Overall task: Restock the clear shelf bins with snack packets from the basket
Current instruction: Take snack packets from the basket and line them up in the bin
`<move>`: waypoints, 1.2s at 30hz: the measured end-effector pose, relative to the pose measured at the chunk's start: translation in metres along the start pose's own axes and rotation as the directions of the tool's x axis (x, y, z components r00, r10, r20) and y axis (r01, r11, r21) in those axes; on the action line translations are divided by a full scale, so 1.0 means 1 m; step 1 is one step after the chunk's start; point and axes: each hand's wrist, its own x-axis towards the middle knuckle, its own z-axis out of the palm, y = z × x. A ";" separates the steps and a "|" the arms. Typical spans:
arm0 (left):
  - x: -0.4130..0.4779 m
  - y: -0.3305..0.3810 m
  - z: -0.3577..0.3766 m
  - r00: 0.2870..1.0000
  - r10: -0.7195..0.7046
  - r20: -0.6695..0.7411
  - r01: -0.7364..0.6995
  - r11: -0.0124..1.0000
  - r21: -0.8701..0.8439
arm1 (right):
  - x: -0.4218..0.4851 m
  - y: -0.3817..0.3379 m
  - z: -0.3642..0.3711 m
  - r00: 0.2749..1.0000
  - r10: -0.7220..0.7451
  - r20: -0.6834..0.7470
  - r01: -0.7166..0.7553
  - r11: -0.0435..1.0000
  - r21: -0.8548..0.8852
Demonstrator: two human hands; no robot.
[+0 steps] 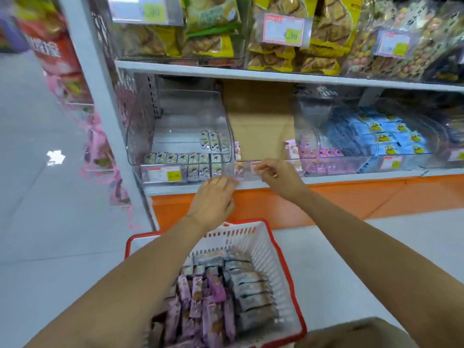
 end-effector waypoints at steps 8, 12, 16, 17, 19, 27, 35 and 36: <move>-0.110 -0.075 0.038 0.949 -0.254 0.189 0.251 0.967 0.037 | -0.045 -0.036 0.142 0.930 -0.033 0.365 0.059 0.996 -0.060; -0.135 -0.096 0.069 0.875 -0.359 0.326 0.340 0.933 0.115 | -0.078 -0.017 0.199 0.859 0.100 0.503 -0.045 0.992 -0.121; -0.143 -0.103 0.096 0.839 -0.360 0.409 0.334 0.933 0.136 | -0.102 0.010 0.234 0.797 0.233 0.557 -0.056 0.947 -0.316; -0.143 -0.104 0.102 0.837 -0.356 0.415 0.332 0.934 0.133 | -0.106 0.019 0.244 0.770 0.281 0.572 -0.076 0.932 -0.356; -0.142 -0.106 0.113 0.841 -0.354 0.410 0.330 0.935 0.130 | -0.114 0.035 0.261 0.718 0.362 0.595 -0.085 0.893 -0.441; -0.146 -0.109 0.136 0.882 -0.357 0.307 0.358 0.932 0.054 | -0.131 0.060 0.288 0.653 0.424 0.628 -0.056 0.854 -0.518; -0.136 -0.101 0.121 0.887 -0.366 0.282 0.368 0.929 0.045 | -0.091 0.045 0.252 0.720 0.443 0.534 -0.395 0.895 -0.209; -0.133 -0.099 0.117 0.891 -0.358 0.279 0.362 0.931 0.041 | -0.082 0.040 0.241 0.718 0.466 0.518 -0.473 0.872 -0.128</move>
